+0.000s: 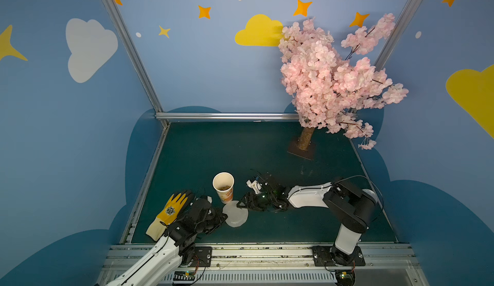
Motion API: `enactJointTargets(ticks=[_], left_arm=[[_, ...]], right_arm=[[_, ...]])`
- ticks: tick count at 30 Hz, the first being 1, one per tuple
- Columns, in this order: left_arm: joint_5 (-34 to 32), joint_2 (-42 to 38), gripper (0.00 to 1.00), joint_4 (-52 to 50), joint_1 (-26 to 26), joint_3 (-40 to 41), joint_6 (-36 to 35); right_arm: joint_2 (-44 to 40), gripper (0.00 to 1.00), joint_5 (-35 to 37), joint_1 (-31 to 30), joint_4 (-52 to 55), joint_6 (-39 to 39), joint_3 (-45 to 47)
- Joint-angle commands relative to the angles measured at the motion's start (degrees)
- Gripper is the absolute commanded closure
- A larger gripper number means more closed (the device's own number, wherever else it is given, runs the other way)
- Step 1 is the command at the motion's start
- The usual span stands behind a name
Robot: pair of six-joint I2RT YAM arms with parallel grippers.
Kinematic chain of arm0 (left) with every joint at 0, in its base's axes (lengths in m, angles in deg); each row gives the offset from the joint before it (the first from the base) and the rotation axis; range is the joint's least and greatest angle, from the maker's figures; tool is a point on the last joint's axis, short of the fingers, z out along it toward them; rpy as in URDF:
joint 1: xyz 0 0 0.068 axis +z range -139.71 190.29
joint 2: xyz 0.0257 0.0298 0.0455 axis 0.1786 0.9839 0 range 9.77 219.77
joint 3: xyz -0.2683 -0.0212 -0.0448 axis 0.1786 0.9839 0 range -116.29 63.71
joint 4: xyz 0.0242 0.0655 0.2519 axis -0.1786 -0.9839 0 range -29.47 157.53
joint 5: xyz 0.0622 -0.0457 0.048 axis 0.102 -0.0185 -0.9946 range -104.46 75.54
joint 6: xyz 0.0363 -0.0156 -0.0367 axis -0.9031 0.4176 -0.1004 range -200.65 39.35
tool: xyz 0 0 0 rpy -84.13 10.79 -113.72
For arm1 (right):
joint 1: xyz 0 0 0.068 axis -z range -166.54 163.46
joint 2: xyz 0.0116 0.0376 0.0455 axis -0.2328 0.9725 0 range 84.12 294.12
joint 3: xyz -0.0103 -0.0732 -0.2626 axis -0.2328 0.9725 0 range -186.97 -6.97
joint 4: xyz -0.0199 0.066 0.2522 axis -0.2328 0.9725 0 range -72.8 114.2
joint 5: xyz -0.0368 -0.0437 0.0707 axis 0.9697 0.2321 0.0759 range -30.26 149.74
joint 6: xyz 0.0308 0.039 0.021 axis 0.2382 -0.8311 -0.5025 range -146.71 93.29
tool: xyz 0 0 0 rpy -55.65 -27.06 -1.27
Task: Put the leak-proof paper on the milk tea cups
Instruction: Pick up the leak-proof paper from the center of the board.
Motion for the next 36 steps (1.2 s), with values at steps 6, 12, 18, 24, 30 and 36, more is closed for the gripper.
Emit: enactJointTargets(ticks=[6,12,18,24,30,36], left_arm=[[13.1,-4.4,0.97,-0.2,-0.2,-3.9,1.7],[21.2,-4.1,0.97,12.8,-1.1,-4.2,7.7],[23.5,-4.4,0.97,14.0,-1.9,-5.9,9.0],[23.1,-5.4,0.97,14.9,-2.4,-4.5,10.6],[21.8,-7.8,0.97,12.6,-2.8,-4.5,10.8],[21.9,-8.7,0.97,11.7,-3.1,-4.9,11.0]], right_arm=[[-16.7,0.24,-5.2,5.1,-1.7,-0.5,12.2],[-23.1,0.18,-10.4,7.2,-8.3,-7.5,17.1],[-26.5,0.22,-12.0,7.3,-13.5,-11.2,19.3],[-29.2,0.61,-11.9,7.7,-15.8,-11.7,20.6],[-31.4,0.89,-11.2,7.8,-13.6,-10.5,20.6],[-32.1,1.00,-11.2,8.4,-12.6,-9.5,20.7]])
